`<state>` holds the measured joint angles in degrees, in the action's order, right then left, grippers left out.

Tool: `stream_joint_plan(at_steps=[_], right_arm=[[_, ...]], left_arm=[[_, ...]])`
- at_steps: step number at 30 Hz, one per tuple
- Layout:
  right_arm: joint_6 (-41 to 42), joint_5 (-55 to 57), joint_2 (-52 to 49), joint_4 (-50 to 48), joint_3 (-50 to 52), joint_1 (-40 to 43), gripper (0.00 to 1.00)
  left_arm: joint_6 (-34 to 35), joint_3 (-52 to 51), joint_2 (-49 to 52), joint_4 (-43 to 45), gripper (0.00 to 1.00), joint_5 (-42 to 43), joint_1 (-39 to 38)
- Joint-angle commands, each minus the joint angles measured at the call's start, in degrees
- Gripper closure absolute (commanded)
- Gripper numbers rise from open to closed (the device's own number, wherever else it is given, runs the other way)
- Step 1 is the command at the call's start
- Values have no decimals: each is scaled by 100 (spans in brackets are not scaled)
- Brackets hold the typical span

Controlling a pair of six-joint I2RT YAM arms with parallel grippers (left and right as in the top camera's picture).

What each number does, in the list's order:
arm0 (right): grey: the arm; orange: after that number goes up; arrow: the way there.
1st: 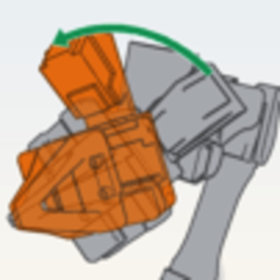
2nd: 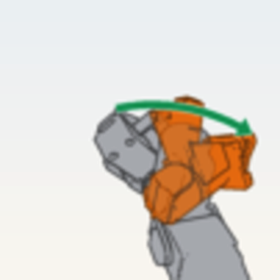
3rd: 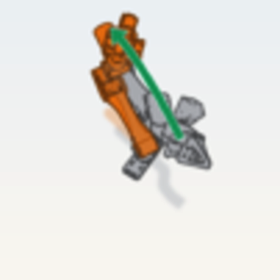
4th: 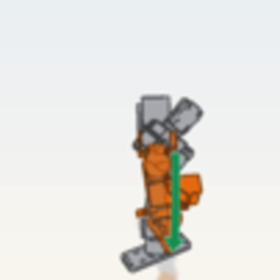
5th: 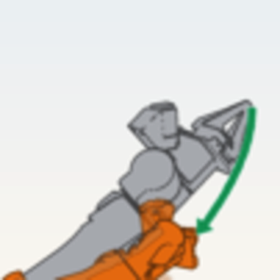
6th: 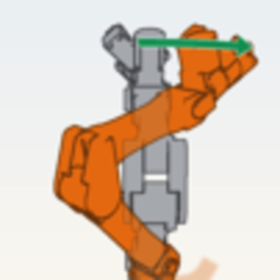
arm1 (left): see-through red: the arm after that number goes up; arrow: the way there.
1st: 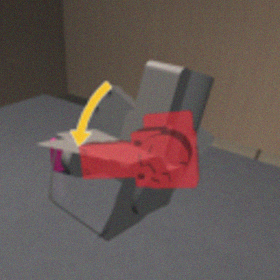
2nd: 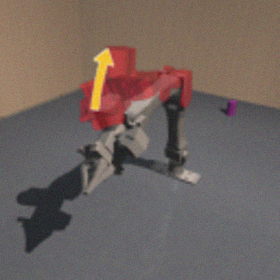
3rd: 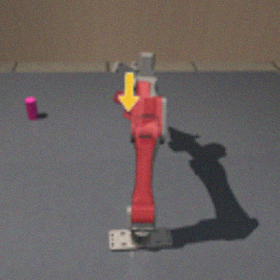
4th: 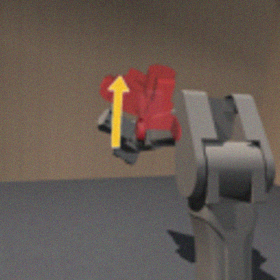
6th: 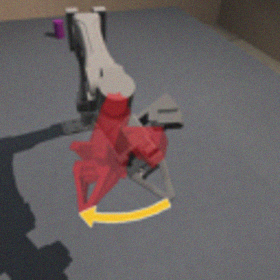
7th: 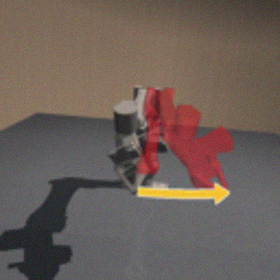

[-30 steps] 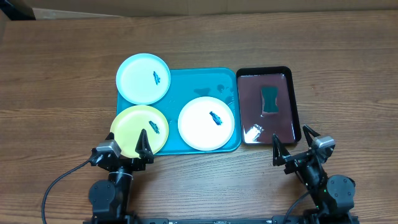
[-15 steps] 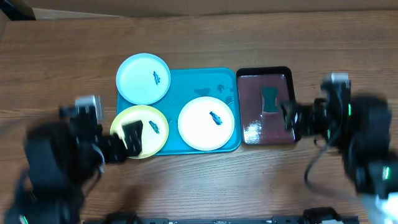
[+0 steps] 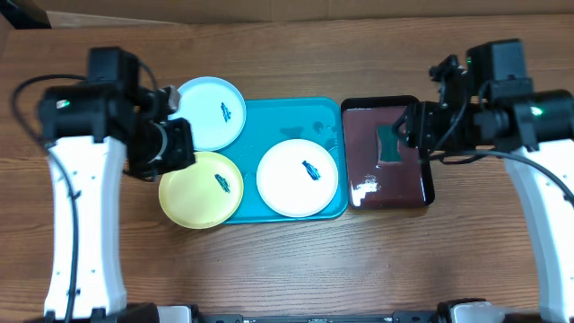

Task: Clean dirty plates on tray and stack at the side

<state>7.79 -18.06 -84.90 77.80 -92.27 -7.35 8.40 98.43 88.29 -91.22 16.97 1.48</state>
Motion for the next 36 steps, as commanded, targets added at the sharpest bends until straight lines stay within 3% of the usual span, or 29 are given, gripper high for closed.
stream_joint_plan(at_steps=[1, 4, 14, 19, 27, 36], right_arm=[[251, 627, -315, 57, -118, -282, 40], [450, 1187, -671, 11, -68, -535, 39], [448, 1976, -2142, -400, -68, -796, 37], [442, 2444, -2763, -691, -68, -772, 34], [442, 2450, -3001, -820, -68, -699, 33], [442, 2448, -3001, -811, -68, -507, 32]], left_arm=[[-94, -656, 114, 439, 82, 48, -363], [72, -1268, 186, 1093, 61, 46, -697], [275, -2087, 704, 2402, 61, 42, -1394], [568, -2092, 1003, 2828, 68, -188, -1480], [861, -2100, 1563, 2896, 75, -404, -1604], [951, -2105, 2315, 3141, 70, -664, -1875]])
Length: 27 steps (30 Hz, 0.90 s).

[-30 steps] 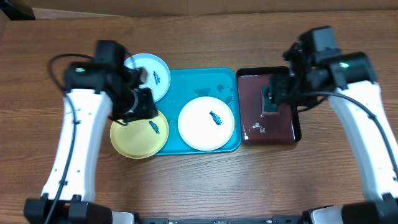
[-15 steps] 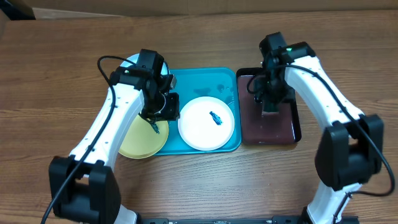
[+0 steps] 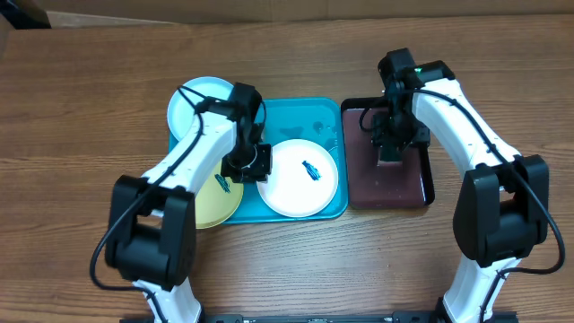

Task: Clean dirty plates on tray and stack at the side

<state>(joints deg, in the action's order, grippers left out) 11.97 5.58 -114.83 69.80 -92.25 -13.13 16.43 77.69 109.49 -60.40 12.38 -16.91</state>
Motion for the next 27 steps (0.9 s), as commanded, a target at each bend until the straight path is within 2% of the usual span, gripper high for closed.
stream_joint_plan(at_steps=[1, 4, 13, 20, 27], right_arm=[[26, 83, -9, -13, -70, 74, 32], [26, 83, -9, -17, -70, 83, 31], [26, 83, -9, -13, -70, 85, 32], [26, 83, -9, -22, -70, 85, 29], [26, 83, -9, -173, -55, 85, 27]], left_arm=[[173, -31, 243, 98, 70, -208, -37], [201, -31, 372, 195, 73, -208, -39], [245, -31, 450, 385, 96, -308, -37], [278, 153, 448, 487, 96, -997, 63], [293, 590, 448, 304, 96, -979, 223]])
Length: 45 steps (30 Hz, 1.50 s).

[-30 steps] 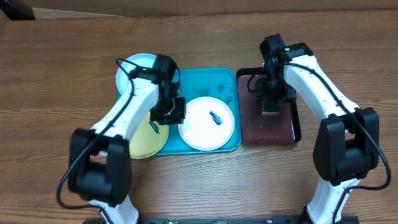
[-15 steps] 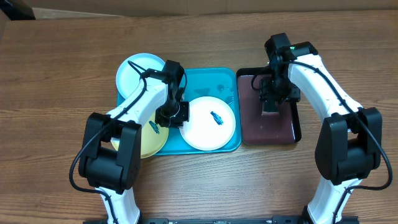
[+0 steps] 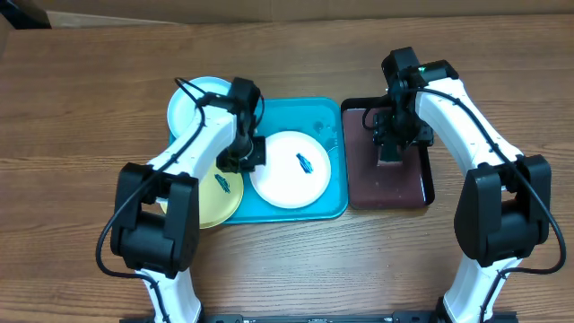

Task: Clean dirty plates on tray and stack at the side

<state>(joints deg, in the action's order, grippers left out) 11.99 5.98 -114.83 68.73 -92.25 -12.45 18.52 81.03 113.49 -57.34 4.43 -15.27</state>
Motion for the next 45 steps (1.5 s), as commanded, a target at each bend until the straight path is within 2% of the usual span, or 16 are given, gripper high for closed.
stream_joint_plan(at_steps=[1, 18, 19, 21, 23, 26, 27, 28, 29, 30, 34, 37, 39, 41, 43, 45], right_arm=[[24, 44, -9, -111, -31, 17, 27], [26, 42, -9, -1937, 1088, 22, 31], [26, 42, -9, -1961, 1088, 22, 35], [26, 42, -9, -1987, 1088, 22, 56], [26, 42, -9, -1985, 1088, 22, 93], [26, 42, -9, -1961, 1088, 22, 96], [26, 42, -9, -1956, 1088, 20, 96], [26, 39, -9, -1941, 1088, 20, 69], [26, 42, -9, -1928, 1088, 22, 35], [26, 39, -9, -1915, 1088, 22, 22], [26, 39, -9, -1814, 1088, 22, 19], [28, 39, -9, -1652, 1088, 20, 31], [28, 39, -9, -1611, 1095, 20, 55], [28, 37, -9, -1567, 1099, 20, 60], [26, 7, -9, -1475, 1099, 20, 90], [26, -79, -9, -1425, 1099, 20, 96]], left_arm=[[81, 267, 48, 4, 95, -186, 59], [76, 264, 48, -105, 94, -188, -122], [79, 264, 48, -105, 94, -188, -133], [79, 264, 48, -103, 94, -188, -153], [79, 264, 48, -103, 94, -188, -160], [76, 264, 48, -105, 93, -195, -160], [79, 264, 48, -107, 93, -195, -160], [79, 264, 48, -109, 93, -192, -160], [79, 264, 48, -109, 92, -192, -160], [79, 264, 48, -109, 92, -192, -160], [79, 264, 48, -114, 90, -190, -162], [79, 260, 48, -136, 90, -190, -166], [81, 260, 50, -162, 90, -186, -166], [81, 258, 48, -181, 90, -186, -166], [79, 258, 48, -184, 89, -188, -166], [79, 258, 50, -190, 89, -188, -166]])
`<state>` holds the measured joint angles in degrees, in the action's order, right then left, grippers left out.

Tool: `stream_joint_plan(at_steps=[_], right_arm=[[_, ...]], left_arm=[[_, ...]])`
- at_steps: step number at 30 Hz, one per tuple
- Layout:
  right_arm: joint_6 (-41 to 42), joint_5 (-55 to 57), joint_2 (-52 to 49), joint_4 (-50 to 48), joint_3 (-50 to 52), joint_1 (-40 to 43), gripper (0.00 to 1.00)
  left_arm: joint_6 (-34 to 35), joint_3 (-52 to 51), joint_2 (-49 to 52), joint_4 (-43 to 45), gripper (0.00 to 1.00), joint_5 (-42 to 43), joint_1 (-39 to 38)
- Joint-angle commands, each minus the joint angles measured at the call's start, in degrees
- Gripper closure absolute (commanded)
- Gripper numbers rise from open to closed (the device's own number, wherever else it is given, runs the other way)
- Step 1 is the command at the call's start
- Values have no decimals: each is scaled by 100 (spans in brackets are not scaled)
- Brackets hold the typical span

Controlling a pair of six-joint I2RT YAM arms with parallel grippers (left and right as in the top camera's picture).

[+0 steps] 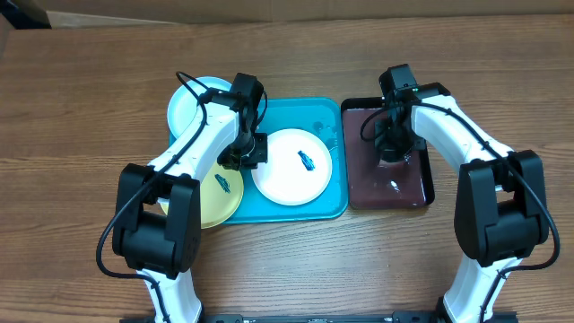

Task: Clean dirty plates on tray and stack at the side

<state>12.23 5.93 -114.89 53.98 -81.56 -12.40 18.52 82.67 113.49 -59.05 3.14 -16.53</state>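
Observation:
A white plate with a blue smear lies in the teal tray. My left gripper sits at the plate's left rim and looks shut on it. A yellow plate and a pale blue plate, each partly under my left arm, overlap the tray's left edge. My right gripper points down into the dark brown tray of liquid. It covers the spot beneath it, so no sponge shows and its fingers cannot be made out.
The two trays stand side by side in the middle of the wooden table. Cardboard runs along the far edge. Both arms reach in from the near edge.
My right arm has shifted slightly within the brown tray, and a bright ripple now shows on the liquid near it. The left gripper and white plate have barely moved.
Both arms first stood back at the sides, with a green sponge lying in the brown tray. Then my left gripper was at the white plate's left rim and my right was down over the sponge. The plate then sat further up and left in the tray, where it stays.

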Motion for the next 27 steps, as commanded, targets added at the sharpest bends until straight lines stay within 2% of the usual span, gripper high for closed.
stream_joint_plan(at_steps=[1, 2, 3, 4, 9, 11, 16, 20, 23, 27], right_arm=[[2, -111, -2, 59, 31, 15, 81], [2, -127, -2, 83, 31, 15, 43], [2, -151, -2, 111, 28, 15, 16], [2, -188, -2, 175, 31, 15, 13], [4, -219, -2, 549, 31, 15, 14], [4, -223, -2, 647, 31, 15, 17], [2, -219, -2, 638, 31, 15, 50], [2, -221, -2, 645, 31, 15, 48], [2, -221, -2, 660, 33, 15, 34], [0, -216, -2, 389, 155, 15, 33]], left_arm=[[79, 94, 48, -26, 89, -59, -39], [79, 94, 48, -28, 89, -59, -39], [79, 94, 48, -31, 89, -59, -39], [79, 94, 48, -31, 89, -59, -39], [79, 94, 48, -52, 88, -57, -39], [81, 94, 48, -52, 88, -57, -39], [79, 94, 48, -50, 88, -57, -39], [79, 96, 48, -52, 88, -59, -39], [79, 96, 48, -52, 87, -59, -39], [79, 94, 48, -50, 87, -57, -39]])
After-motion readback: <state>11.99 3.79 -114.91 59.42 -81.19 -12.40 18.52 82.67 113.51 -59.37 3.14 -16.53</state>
